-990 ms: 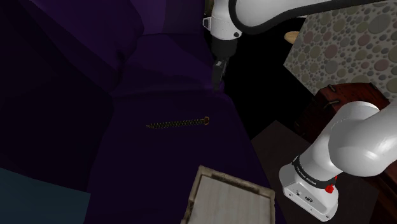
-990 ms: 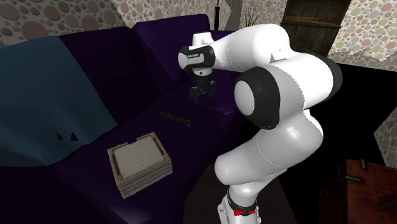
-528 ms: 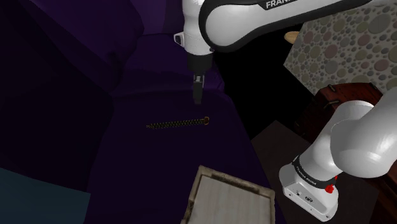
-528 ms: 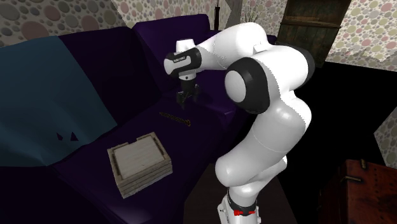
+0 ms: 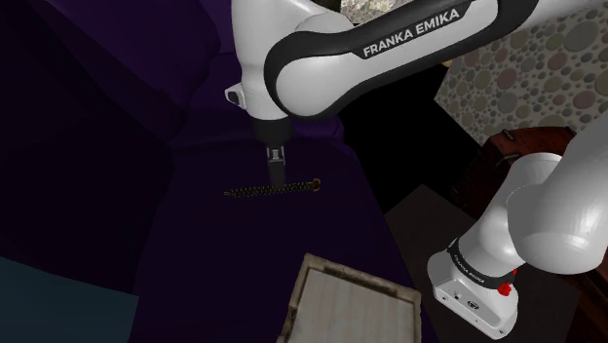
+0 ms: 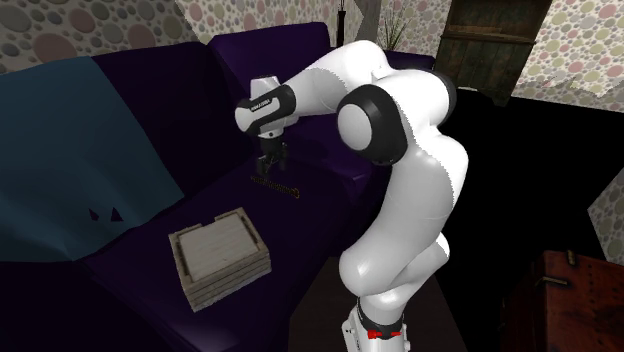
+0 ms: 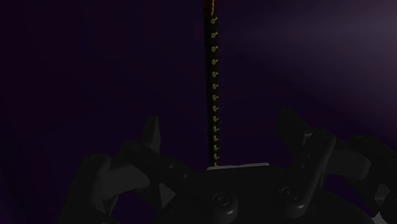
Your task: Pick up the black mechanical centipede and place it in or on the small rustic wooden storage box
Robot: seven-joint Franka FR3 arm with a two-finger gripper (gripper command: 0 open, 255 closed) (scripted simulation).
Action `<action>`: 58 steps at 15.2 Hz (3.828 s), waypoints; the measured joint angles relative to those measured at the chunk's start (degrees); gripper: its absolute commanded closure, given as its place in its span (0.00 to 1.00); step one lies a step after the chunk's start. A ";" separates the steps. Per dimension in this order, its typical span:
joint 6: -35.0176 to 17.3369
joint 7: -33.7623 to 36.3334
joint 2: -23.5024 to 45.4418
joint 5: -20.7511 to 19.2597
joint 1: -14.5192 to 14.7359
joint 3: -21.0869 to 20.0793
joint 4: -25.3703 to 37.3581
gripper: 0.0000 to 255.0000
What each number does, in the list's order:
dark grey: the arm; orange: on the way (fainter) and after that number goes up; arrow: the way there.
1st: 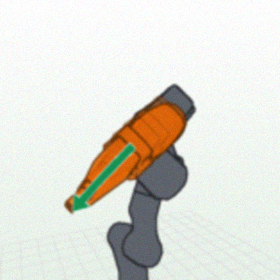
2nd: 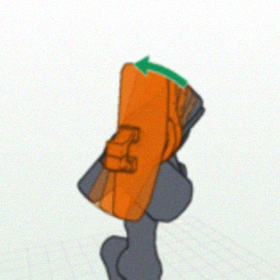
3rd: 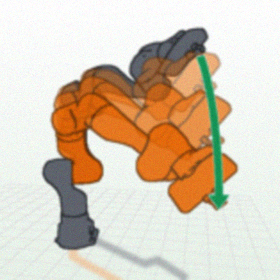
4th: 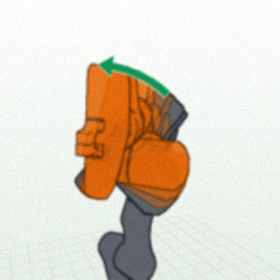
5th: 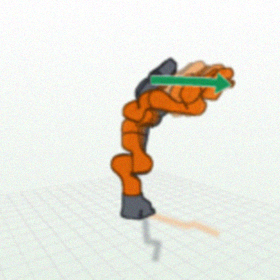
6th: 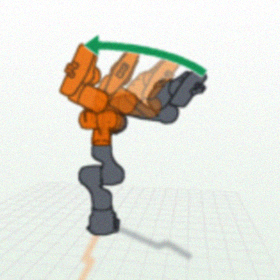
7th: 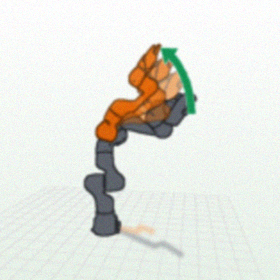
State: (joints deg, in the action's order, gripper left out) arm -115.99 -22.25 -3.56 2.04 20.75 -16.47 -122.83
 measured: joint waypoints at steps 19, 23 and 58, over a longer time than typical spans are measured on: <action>-5.11 0.17 2.08 -0.49 0.21 -0.28 -3.10 1.00; -5.11 0.17 2.08 -0.49 0.21 -0.28 -3.10 1.00; 18.98 1.00 -6.33 1.82 0.85 -0.55 12.95 1.00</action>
State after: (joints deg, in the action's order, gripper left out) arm -97.01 -21.25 -9.89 3.86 21.60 -17.02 -109.87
